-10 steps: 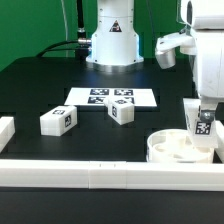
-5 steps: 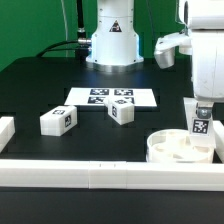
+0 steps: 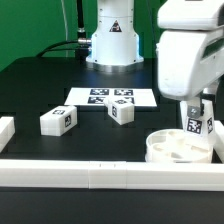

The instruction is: Assemble stool

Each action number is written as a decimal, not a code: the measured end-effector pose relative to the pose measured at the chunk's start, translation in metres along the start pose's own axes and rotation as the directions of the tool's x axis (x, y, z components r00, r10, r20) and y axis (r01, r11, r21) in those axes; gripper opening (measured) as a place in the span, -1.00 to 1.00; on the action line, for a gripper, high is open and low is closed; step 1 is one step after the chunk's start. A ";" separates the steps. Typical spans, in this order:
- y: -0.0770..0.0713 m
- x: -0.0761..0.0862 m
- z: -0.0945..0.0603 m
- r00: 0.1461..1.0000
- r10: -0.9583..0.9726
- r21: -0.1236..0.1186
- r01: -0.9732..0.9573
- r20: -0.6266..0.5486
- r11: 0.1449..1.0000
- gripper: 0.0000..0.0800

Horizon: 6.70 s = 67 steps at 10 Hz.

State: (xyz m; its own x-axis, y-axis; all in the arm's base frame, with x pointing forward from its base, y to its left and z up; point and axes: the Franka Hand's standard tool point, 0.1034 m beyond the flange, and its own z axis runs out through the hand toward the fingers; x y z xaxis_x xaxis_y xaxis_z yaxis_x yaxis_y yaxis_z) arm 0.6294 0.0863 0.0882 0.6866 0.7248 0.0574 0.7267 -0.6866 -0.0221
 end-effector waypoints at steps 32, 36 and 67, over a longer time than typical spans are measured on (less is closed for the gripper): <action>-0.007 0.021 0.003 -0.510 0.849 0.103 -0.845 0.138 -0.525 0.38; -0.001 0.023 -0.017 -0.429 0.895 0.141 -0.885 0.120 -0.443 0.62; -0.007 0.026 -0.006 0.752 -0.657 -0.052 0.659 0.055 0.750 0.62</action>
Offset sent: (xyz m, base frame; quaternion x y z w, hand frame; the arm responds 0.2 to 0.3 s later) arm 0.0000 0.0000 0.0000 0.0000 0.0000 0.1938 0.9810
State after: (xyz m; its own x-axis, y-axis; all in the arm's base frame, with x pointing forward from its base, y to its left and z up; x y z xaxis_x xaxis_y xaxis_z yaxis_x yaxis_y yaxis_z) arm 0.6422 0.1096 0.0961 0.0401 0.9992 0.0029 0.9965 -0.0402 0.0736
